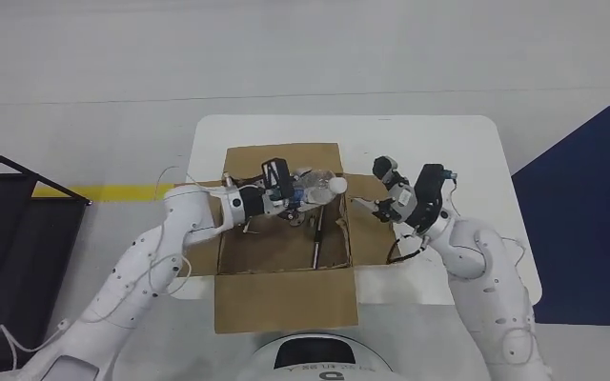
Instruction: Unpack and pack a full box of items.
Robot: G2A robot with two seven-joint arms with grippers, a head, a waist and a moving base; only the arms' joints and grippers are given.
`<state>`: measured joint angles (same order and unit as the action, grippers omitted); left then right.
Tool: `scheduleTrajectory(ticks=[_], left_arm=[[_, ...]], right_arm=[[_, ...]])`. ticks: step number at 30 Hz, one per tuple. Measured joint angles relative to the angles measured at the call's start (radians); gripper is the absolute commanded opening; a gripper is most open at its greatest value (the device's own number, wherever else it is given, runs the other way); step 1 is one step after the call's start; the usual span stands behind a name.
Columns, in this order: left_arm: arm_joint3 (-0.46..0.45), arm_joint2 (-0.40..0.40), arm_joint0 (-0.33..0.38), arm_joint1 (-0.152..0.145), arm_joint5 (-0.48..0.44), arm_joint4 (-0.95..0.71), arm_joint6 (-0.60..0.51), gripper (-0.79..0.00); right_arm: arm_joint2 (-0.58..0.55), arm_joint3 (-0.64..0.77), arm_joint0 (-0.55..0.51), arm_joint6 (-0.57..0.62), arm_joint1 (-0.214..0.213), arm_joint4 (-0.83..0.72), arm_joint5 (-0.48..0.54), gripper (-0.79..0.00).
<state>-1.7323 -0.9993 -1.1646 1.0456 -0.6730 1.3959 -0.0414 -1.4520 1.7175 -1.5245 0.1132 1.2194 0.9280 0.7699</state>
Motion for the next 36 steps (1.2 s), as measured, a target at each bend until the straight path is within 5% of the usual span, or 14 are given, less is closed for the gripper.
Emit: scheduleTrajectory(ticks=[3, 4, 5, 6, 18, 31, 33, 36], left_arm=[[-0.038, 0.027, -0.003, 0.008, 0.101, 0.084, -0.017, -0.785], [-0.048, 0.034, -0.006, 0.01, 0.127, 0.109, -0.016, -0.785], [-0.055, 0.04, -0.009, 0.011, 0.151, 0.132, -0.012, -0.785], [-0.063, 0.046, -0.014, 0.013, 0.18, 0.163, -0.006, -0.785], [-0.087, 0.079, -0.032, 0.024, 0.28, 0.315, -0.016, -0.785], [-0.089, 0.115, -0.026, 0.04, 0.289, 0.403, -0.031, -0.785], [-0.089, 0.114, -0.026, 0.041, 0.288, 0.405, -0.03, -0.785], [-0.089, 0.11, -0.027, 0.043, 0.286, 0.407, -0.026, -0.785]], right_arm=[[0.041, -0.01, 0.016, 0.042, 0.004, -0.034, -0.077, -0.055], [0.045, -0.016, 0.022, 0.054, 0.005, -0.051, -0.085, -0.123], [0.048, -0.022, 0.027, 0.064, 0.005, -0.071, -0.091, -0.299], [0.049, -0.029, 0.032, 0.075, 0.005, -0.097, -0.097, -0.388], [0.09, -0.087, 0.081, 0.235, -0.009, -0.339, 0.039, -0.409], [0.157, -0.124, 0.143, 0.344, -0.017, -0.494, 0.041, -0.428], [0.167, -0.13, 0.151, 0.357, -0.019, -0.507, 0.04, -0.489], [0.175, -0.133, 0.159, 0.365, -0.021, -0.512, 0.032, -0.754]])
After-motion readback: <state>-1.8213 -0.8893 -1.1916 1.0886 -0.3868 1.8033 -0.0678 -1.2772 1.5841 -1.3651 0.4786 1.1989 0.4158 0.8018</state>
